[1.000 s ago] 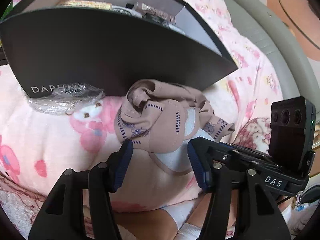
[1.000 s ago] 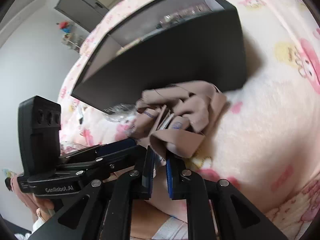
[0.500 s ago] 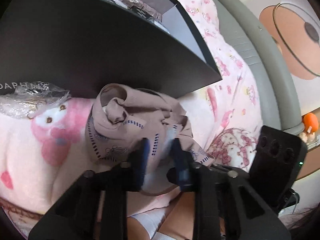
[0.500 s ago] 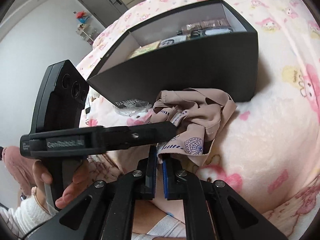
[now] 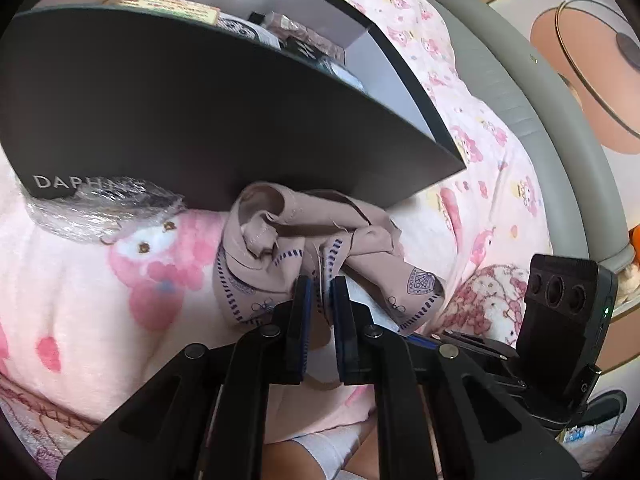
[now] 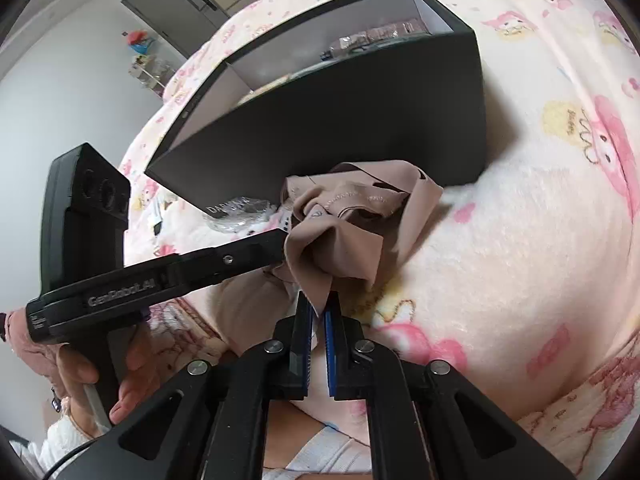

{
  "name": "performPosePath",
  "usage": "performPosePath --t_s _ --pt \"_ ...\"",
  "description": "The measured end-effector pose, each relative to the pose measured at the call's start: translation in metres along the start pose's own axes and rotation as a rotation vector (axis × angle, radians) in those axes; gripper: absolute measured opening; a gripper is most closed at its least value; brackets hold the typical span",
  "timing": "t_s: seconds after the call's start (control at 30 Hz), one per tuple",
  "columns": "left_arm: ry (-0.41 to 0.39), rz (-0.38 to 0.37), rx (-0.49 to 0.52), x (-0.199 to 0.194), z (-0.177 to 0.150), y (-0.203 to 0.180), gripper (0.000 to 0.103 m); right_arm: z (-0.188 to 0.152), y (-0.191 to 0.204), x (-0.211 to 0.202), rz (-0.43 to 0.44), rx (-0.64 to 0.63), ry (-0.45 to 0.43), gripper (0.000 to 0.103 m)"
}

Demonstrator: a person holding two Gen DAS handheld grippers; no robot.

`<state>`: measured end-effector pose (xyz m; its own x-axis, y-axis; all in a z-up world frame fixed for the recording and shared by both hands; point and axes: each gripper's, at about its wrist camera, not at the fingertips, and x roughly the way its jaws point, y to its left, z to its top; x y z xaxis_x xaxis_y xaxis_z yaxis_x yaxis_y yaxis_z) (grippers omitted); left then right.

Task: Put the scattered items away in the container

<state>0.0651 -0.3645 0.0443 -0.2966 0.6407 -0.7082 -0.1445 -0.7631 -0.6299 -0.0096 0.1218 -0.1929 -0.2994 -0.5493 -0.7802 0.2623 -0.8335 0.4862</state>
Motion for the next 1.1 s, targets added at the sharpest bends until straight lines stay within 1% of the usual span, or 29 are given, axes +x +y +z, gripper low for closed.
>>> performPosePath --t_s 0.07,0.1,0.13,0.17,0.2,0.23,0.27,0.33,0.37,0.47,0.5,0.57,0.6,0.7,0.83,0.93,0.97,1.03,1.07,1.1 --pt "0.033 0.035 0.02 0.009 -0.002 -0.003 0.017 0.001 -0.002 0.001 0.009 0.01 0.001 0.005" --pt "0.041 0.055 0.03 0.011 -0.003 -0.004 0.023 0.002 -0.003 0.001 0.01 0.019 -0.003 0.005" --pt "0.048 0.074 0.042 0.014 -0.003 -0.006 0.025 0.004 -0.004 0.002 0.009 0.028 -0.001 0.005" --pt "0.055 0.094 0.058 0.016 -0.004 -0.008 0.025 0.009 -0.006 0.005 0.013 0.044 0.01 0.005" --pt "0.052 0.109 0.066 0.017 -0.004 -0.009 0.023 0.012 -0.007 0.007 0.027 0.057 0.022 0.006" --pt "0.048 0.11 0.07 0.016 -0.004 -0.01 0.011 0.015 -0.009 0.009 0.037 0.07 0.03 0.006" --pt "0.046 0.095 0.076 0.015 -0.004 -0.011 0.008 0.018 -0.011 0.011 0.031 0.08 0.033 0.006" --pt "0.022 0.118 0.092 0.01 -0.006 -0.012 0.005 0.021 -0.011 0.016 0.027 0.087 0.031 0.006" --pt "0.013 0.119 0.089 0.008 -0.006 -0.011 0.005 0.021 -0.01 0.017 0.031 0.086 0.03 0.006" --pt "0.012 0.081 0.034 0.007 -0.004 -0.001 0.005 0.022 -0.008 0.02 0.061 0.088 0.019 0.006" --pt "0.015 0.085 0.022 0.008 -0.004 0.001 0.005 0.02 -0.012 0.02 0.073 0.099 0.018 0.006" --pt "0.013 0.124 0.032 0.009 -0.005 -0.001 0.005 0.019 -0.016 0.025 0.081 0.111 0.03 0.006" --pt "0.009 0.147 0.047 0.01 -0.005 -0.003 0.005 0.018 -0.017 0.028 0.071 0.109 0.04 0.006" --pt "0.013 0.177 0.071 0.012 -0.006 -0.006 0.005 0.014 -0.015 0.029 0.038 0.093 0.039 0.006" --pt "0.012 0.188 0.059 0.015 -0.008 -0.006 0.005 0.013 -0.013 0.032 -0.001 0.07 0.042 0.006" --pt "0.007 0.194 0.055 0.015 -0.009 -0.004 0.005 0.013 -0.013 0.031 -0.009 0.062 0.041 0.006" --pt "0.004 0.201 0.054 0.014 -0.01 -0.004 0.005 0.018 -0.015 0.032 -0.007 0.061 0.043 0.006" --pt "-0.019 0.245 0.051 0.011 -0.009 -0.002 0.003 0.02 -0.015 0.034 -0.013 0.066 0.043 0.006" --pt "-0.045 0.309 0.056 0.008 -0.008 -0.001 0.003 0.018 -0.015 0.032 -0.027 0.07 0.041 0.006" --pt "-0.037 0.295 0.029 0.008 -0.007 0.006 0.003 0.017 -0.017 0.031 -0.066 0.067 0.038 0.001"
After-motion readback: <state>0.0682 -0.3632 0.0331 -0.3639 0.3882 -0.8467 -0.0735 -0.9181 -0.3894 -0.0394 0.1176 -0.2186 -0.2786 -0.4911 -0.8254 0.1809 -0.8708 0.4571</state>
